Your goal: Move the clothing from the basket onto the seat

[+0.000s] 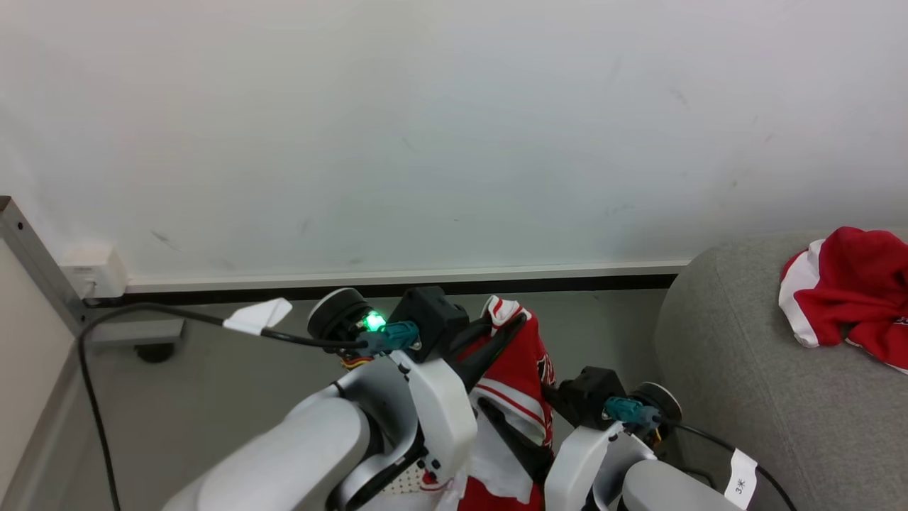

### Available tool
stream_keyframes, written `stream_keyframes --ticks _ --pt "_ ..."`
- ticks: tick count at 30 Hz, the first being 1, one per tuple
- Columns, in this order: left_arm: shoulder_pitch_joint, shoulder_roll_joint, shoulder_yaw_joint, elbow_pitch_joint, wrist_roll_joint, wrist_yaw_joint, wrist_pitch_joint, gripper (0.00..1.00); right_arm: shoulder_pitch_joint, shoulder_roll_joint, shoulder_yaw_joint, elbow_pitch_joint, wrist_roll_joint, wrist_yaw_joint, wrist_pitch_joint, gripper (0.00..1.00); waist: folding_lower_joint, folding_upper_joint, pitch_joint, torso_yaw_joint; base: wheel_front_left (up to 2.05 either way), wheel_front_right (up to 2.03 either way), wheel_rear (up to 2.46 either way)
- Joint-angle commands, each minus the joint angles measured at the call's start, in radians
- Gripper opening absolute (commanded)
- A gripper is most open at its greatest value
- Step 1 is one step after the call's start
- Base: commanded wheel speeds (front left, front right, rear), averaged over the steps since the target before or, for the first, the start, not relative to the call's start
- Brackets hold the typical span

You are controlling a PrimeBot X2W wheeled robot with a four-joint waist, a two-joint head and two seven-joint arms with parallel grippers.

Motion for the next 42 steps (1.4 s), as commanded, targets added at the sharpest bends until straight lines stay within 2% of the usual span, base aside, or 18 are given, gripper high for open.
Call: stream_keyframes --ticks 1,9,10,11,12,13,14,23,31,42 --pt "-0.008 -0.004 0.003 0.000 -0.004 0.001 -0.002 0.00 -0.022 0.015 0.008 0.032 0.034 -0.002 -0.019 0.00 0.0000 -0.0001 -0.003 0.008 0.00 0.00 0.00" --pt "0.029 0.009 0.020 0.035 -0.027 0.023 -0.026 0.00 -0.052 0.032 0.053 0.090 0.117 -0.002 -0.092 0.00 0.0000 -0.0001 0.001 0.015 0.00 0.00 0.00" --pt "0.033 0.010 0.024 0.039 -0.026 0.028 -0.034 0.07 -0.056 0.033 0.055 0.095 0.124 -0.002 -0.096 0.00 0.0000 -0.0001 0.002 0.014 0.00 0.00 0.00" --pt "0.041 0.012 0.026 0.045 -0.026 0.031 -0.043 0.32 -0.061 0.033 0.055 0.100 0.130 -0.002 -0.104 0.00 0.0000 -0.0001 0.003 0.012 0.00 0.00 0.00" --pt "0.050 0.014 0.028 0.052 -0.028 0.035 -0.052 0.49 -0.067 0.032 0.054 0.104 0.134 -0.002 -0.107 0.00 0.0000 -0.0001 0.003 0.010 0.00 0.00 0.00" --pt "0.056 0.020 0.028 0.059 -0.025 0.037 -0.062 0.85 -0.071 0.032 0.052 0.108 0.137 -0.002 -0.113 0.00 0.0000 -0.0001 0.004 0.008 0.00 0.00 0.00" --pt "0.066 0.023 0.030 0.065 -0.025 0.042 -0.071 1.00 -0.074 0.032 0.047 0.114 0.140 -0.002 -0.115 0.00 0.0000 -0.0001 0.004 0.005 0.00 0.00 0.00" --pt "0.168 0.037 0.037 0.110 -0.027 0.062 -0.199 1.00 -0.098 0.008 -0.001 0.120 0.140 -0.002 -0.128 0.00 0.0000 -0.0001 0.001 0.001 0.00 0.00 0.00" --pt "0.263 0.026 0.024 0.159 -0.033 0.052 -0.334 1.00 -0.096 -0.029 -0.137 0.051 0.082 -0.002 -0.127 0.00 0.0000 -0.0001 0.007 0.006 0.00 0.00 0.00" --pt "0.277 0.003 0.027 0.209 -0.020 0.041 -0.393 1.00 -0.070 -0.054 -0.192 0.009 0.041 -0.002 -0.127 0.00 0.0000 -0.0001 0.007 -0.010 0.00 0.00 0.00"
